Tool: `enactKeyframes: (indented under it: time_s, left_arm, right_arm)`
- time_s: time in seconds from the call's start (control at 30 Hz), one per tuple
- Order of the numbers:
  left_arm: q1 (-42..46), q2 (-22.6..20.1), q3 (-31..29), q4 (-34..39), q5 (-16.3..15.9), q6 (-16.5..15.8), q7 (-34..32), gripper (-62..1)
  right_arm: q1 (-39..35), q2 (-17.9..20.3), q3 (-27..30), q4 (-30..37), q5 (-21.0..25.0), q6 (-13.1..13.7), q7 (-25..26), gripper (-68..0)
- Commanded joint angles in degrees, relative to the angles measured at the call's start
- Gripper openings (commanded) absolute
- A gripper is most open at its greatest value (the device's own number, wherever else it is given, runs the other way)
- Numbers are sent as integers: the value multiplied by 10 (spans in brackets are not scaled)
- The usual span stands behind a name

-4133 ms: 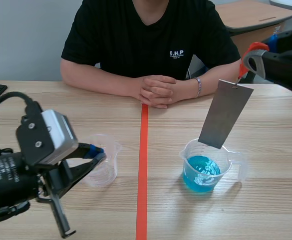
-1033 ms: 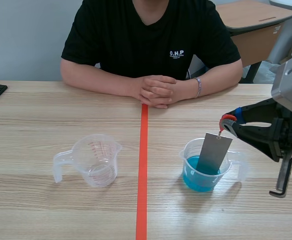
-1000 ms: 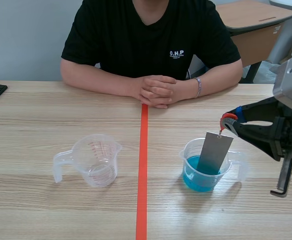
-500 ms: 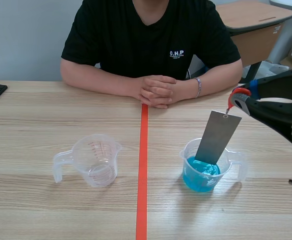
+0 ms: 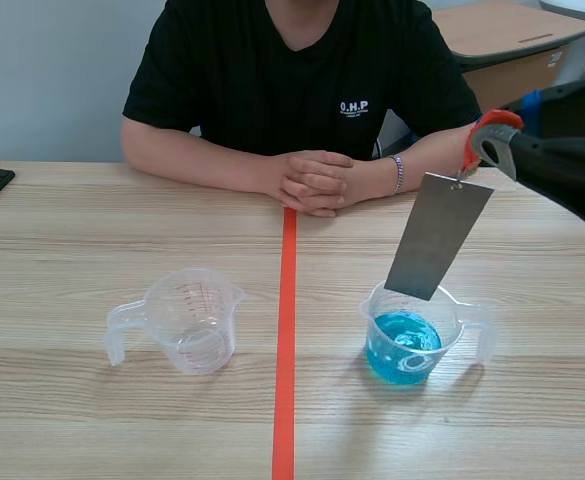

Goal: Do the redox reaction experiment.
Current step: 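Raise the plate and point at it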

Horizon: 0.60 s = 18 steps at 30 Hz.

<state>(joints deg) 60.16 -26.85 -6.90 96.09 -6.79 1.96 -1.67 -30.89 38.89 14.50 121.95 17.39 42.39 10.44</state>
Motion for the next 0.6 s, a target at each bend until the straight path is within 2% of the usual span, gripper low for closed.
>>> enactKeyframes:
  time_s: [0.0,0.1,0.33,0.57]
  left_arm:
    - [-2,-20,1,13,-15,3,-13,-566]
    - [-10,-53,1,21,-35,0,-17,-566]
    - [-44,-145,22,46,-46,-5,-19,-566]
    - [-110,-240,76,61,-61,-44,-20,-566]
  right_arm:
    - [-1,8,9,9,18,3,-5,-660]
    - [-1,8,15,17,42,3,-33,-660]
    - [-1,9,23,34,90,3,-84,-660]
    - [-1,9,42,51,139,3,-132,-660]
